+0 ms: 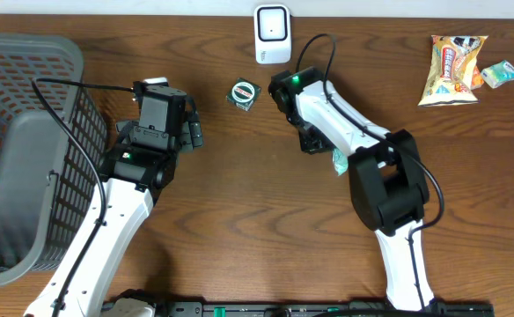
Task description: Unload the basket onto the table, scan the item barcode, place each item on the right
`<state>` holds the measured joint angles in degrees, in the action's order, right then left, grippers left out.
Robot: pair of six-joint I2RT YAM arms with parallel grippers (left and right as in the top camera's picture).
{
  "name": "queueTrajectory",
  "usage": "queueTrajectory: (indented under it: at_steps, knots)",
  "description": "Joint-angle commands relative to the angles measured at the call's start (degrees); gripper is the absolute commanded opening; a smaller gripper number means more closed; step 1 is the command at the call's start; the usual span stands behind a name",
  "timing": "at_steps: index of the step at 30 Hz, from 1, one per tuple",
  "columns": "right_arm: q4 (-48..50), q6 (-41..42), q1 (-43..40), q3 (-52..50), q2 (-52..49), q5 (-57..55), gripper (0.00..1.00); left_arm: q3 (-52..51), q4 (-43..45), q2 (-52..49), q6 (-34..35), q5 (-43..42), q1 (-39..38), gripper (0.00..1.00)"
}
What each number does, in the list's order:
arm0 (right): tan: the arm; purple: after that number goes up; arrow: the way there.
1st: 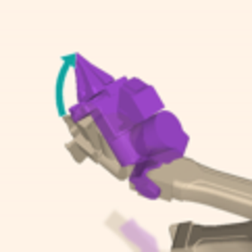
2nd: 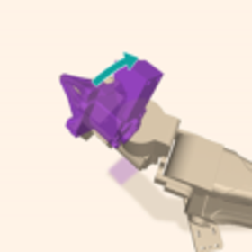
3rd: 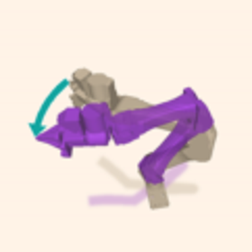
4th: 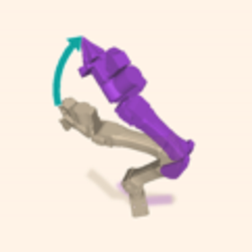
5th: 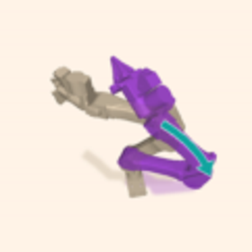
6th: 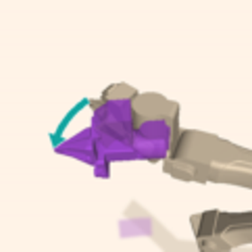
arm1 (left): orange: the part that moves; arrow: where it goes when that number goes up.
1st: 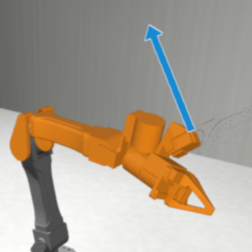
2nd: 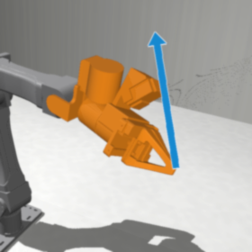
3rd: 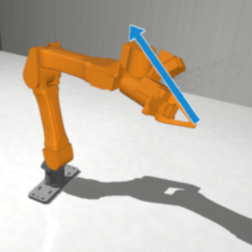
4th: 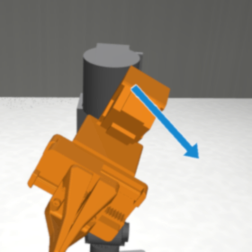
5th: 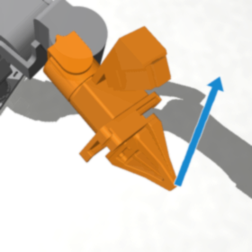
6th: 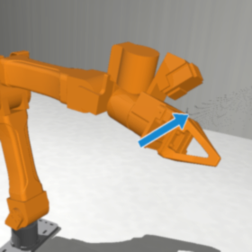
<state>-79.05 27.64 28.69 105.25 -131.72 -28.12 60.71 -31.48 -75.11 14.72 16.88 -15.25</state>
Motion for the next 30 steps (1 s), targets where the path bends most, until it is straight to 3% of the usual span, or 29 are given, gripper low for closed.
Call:
queueTrajectory:
  at_steps: [1,6,9,12,23,27,30]
  knots:
    - [-0.2,2.1,1.4,0.3,-0.4,1.2,0.11,0.2,0.0,0.3,-0.7,1.0,0.2,0.97]
    - [-0.2,0.8,3.3,0.3,-0.4,6.6,0.21,0.2,0.0,0.3,-0.7,1.0,0.2,0.98]
    - [-0.2,0.6,4.5,0.3,-0.4,8.2,0.37,0.2,0.0,0.3,-0.7,1.0,0.2,0.98]
    - [-0.4,-0.6,5.4,0.8,-0.4,8.8,0.39,0.2,0.0,0.3,-0.7,1.0,0.2,0.98]
    - [-7.6,-4.5,0.8,10.8,-0.4,10.0,0.78,0.2,0.0,0.3,-0.7,1.0,0.2,0.98]
    - [-7.5,-17.0,-2.8,9.8,-0.4,21.2,0.79,0.2,0.0,0.3,-0.7,1.0,0.2,0.98]
    - [-7.3,-21.4,-5.1,8.1,-0.5,26.9,0.74,0.2,0.0,0.3,-0.7,1.0,0.2,0.98]
